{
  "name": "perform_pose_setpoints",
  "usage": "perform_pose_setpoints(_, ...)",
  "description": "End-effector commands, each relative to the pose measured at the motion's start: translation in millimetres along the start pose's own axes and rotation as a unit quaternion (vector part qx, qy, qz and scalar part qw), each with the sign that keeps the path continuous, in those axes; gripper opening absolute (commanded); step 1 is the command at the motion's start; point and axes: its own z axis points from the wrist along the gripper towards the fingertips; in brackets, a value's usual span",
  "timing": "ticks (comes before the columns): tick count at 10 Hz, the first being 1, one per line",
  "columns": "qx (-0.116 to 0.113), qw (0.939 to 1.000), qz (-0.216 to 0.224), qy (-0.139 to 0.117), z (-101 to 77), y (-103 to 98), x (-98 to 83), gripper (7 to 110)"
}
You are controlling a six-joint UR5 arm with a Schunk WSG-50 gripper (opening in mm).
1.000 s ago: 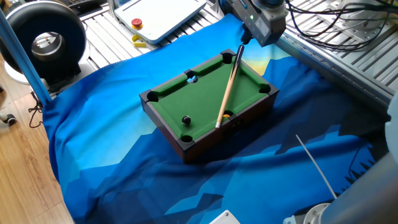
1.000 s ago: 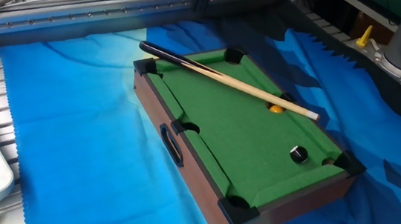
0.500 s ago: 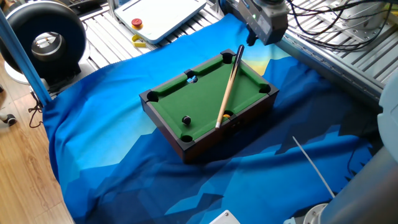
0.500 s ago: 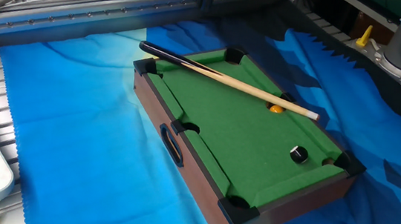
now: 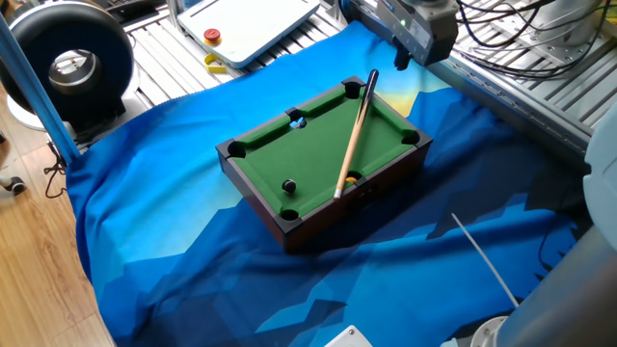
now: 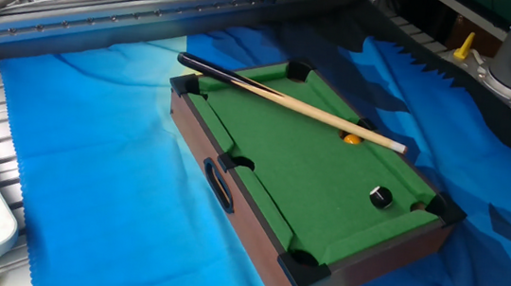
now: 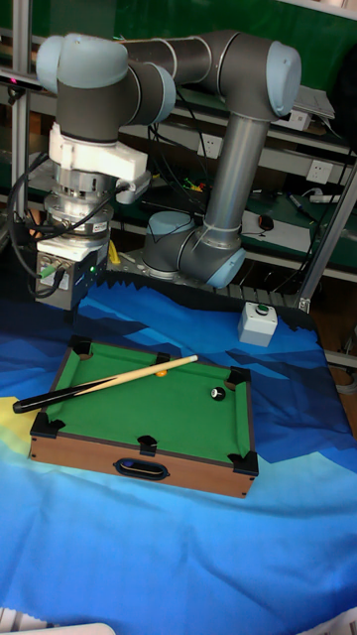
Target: Hit the pool ball
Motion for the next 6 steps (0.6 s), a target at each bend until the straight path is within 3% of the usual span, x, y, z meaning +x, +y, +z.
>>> perform_pose_setpoints(1,-0.021,0.9997,-0.006,-0.015,-1.9,10,-6.5,7)
perform_pose_setpoints(3,-0.048,0.9983,0.0,-0.032,-3.3,24,-15.3,7)
perform_pose_setpoints(5,-0.074,0.997,-0.012,-0.023,-4.6,37,-10.1,7)
perform_pose_setpoints(6,-0.072,0.9971,-0.004,-0.023,-4.5,36,-10.7,7)
